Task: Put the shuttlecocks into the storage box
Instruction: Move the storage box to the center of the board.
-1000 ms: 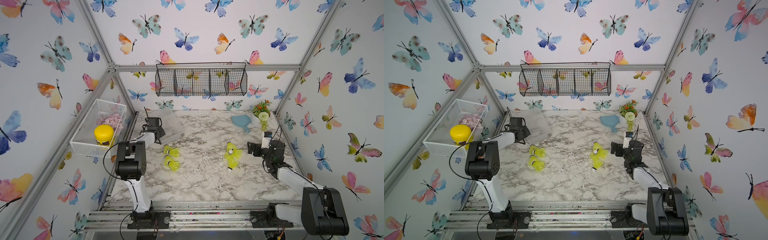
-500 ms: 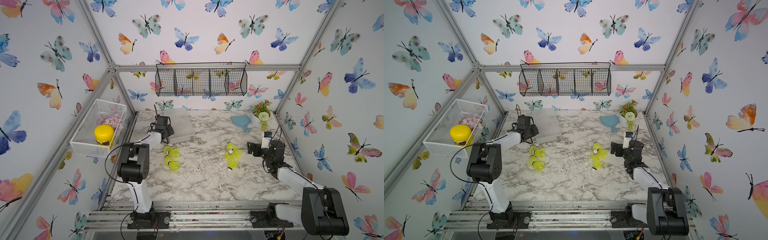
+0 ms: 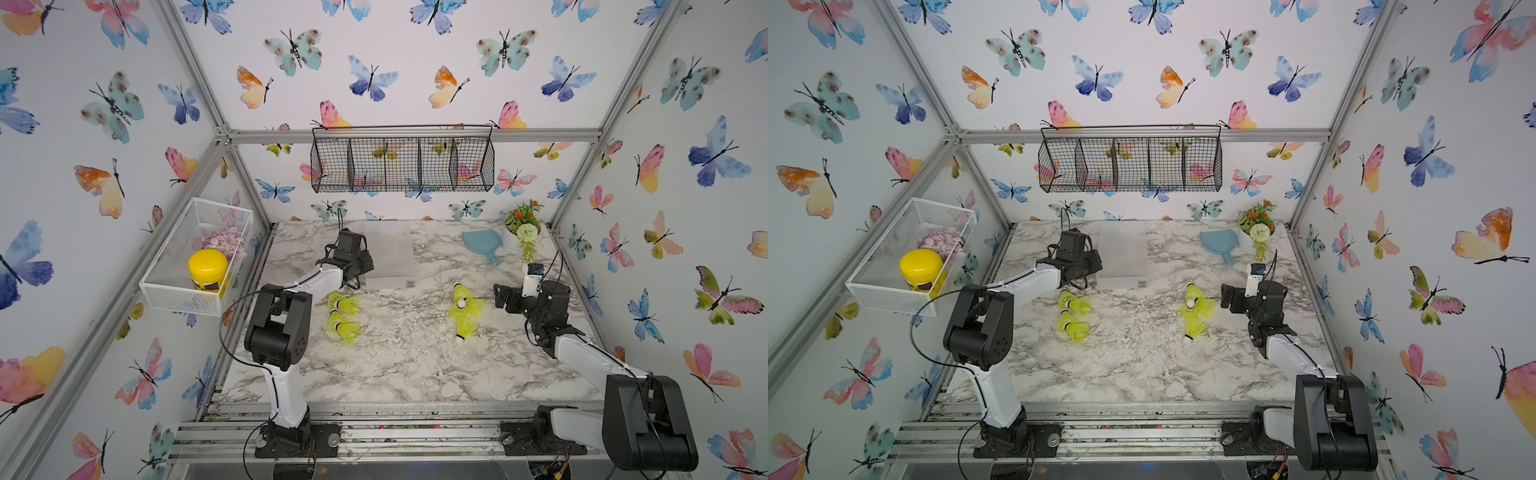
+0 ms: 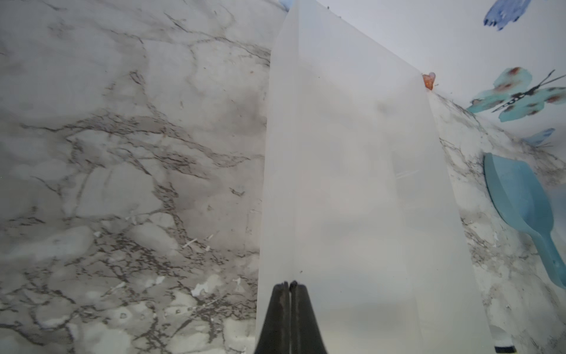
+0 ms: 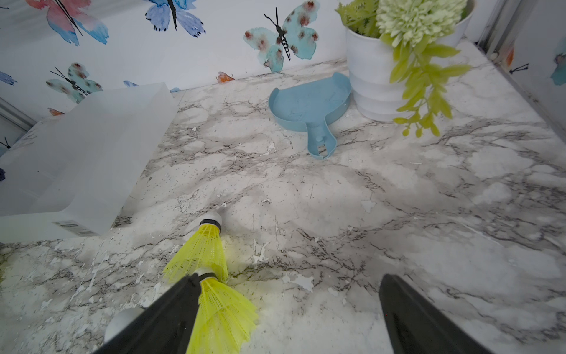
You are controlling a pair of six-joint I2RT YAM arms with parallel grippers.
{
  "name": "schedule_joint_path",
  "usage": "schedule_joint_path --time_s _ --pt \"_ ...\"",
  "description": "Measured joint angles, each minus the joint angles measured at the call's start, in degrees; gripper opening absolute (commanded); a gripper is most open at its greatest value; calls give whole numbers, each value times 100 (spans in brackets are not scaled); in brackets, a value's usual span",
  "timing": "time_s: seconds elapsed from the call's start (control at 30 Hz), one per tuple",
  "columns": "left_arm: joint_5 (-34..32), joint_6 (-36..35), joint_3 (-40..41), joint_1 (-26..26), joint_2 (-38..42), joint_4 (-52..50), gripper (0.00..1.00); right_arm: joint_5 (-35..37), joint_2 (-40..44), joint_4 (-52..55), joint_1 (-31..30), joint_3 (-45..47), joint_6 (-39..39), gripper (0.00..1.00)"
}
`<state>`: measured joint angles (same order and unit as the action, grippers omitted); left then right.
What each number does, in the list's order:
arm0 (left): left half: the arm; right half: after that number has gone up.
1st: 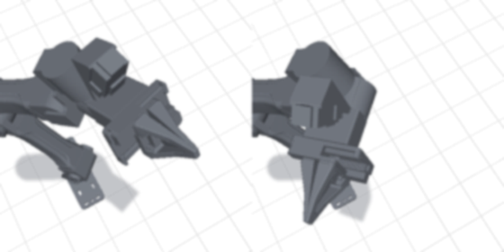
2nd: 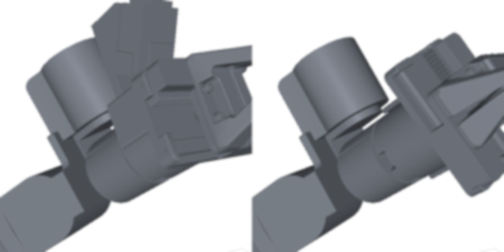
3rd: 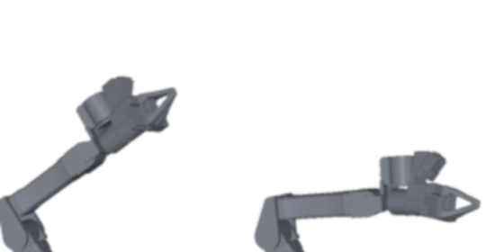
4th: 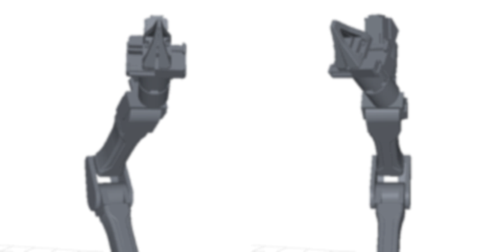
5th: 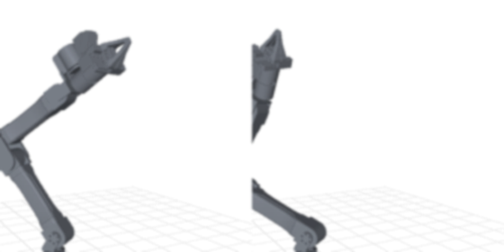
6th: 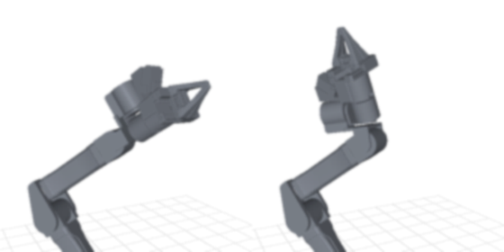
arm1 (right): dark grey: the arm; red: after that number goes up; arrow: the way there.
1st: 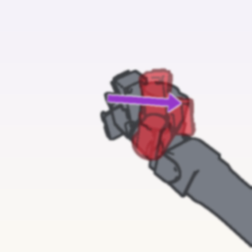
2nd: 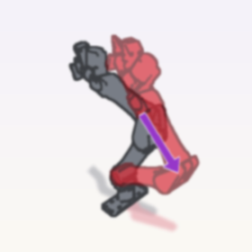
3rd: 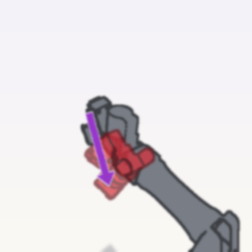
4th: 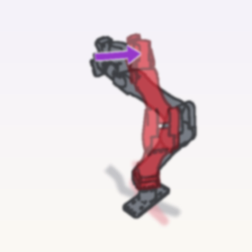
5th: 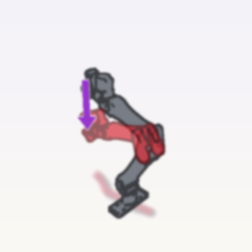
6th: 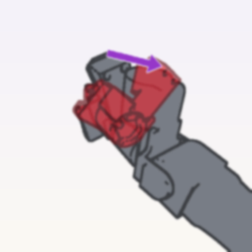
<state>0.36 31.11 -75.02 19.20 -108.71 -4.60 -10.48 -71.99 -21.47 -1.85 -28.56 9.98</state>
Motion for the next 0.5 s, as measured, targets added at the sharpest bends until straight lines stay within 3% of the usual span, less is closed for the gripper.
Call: schedule_joint_path --time_s 0.5 --pt "-83 417 2050 1119 1810 -76 0 -140 0 11 0 0 57 98"
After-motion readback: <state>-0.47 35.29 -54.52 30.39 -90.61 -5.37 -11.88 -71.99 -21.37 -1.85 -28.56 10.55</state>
